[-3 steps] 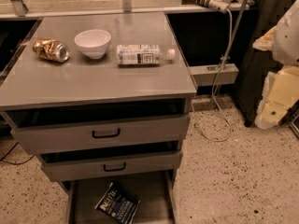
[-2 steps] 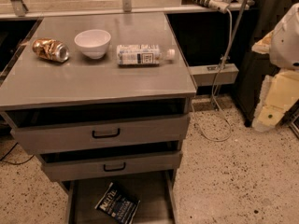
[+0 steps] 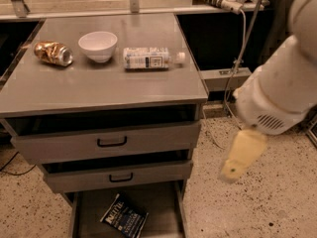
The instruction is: Pick blue chip bag from bottom drawer and place on counter
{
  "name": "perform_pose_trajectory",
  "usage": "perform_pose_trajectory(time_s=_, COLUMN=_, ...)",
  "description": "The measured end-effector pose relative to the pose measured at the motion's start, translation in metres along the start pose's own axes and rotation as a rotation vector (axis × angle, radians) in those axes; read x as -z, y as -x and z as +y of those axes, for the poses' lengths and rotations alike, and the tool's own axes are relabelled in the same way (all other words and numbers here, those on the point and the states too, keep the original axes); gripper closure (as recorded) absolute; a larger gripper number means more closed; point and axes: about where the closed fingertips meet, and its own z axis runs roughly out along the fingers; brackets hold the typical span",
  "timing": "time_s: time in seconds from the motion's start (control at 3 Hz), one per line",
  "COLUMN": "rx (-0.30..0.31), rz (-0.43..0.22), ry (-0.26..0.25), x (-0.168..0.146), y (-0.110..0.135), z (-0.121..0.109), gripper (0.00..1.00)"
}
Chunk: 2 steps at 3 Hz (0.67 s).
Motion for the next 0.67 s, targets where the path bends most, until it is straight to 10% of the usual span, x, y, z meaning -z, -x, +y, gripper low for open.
perform_pose_trajectory(time_s=0.67, rx=-0.038, rz=0.067, ry=0.123, x=-0.083, y=-0.010, z=0.055, gripper=0.00)
